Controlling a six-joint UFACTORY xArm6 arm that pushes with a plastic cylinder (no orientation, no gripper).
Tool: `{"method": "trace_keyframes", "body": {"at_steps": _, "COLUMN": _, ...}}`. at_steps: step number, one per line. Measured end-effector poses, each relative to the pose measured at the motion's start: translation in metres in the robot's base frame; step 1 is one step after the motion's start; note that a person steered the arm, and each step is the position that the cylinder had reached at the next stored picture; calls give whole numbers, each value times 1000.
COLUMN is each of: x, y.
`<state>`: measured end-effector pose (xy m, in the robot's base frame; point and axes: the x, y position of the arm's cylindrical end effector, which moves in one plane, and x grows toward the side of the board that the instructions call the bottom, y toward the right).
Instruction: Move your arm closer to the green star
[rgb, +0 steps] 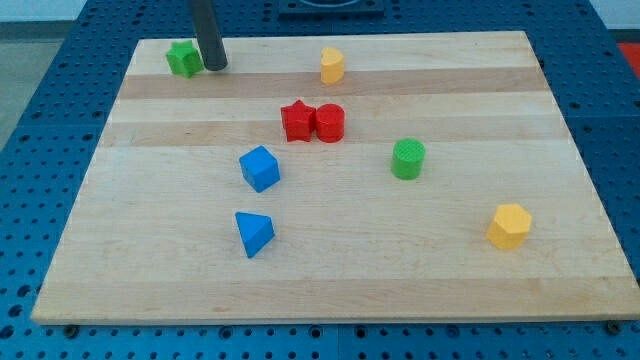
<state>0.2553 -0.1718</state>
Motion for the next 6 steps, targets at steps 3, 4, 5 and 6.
{"method": "trace_keyframes", "body": {"at_steps": 3, "x": 12, "y": -12}}
{"method": "trace_keyframes", "body": {"at_steps": 4, "x": 12, "y": -12}}
{"method": "trace_keyframes", "body": {"at_steps": 5, "x": 28, "y": 17}}
{"method": "trace_keyframes", "body": {"at_steps": 6, "x": 35, "y": 57}}
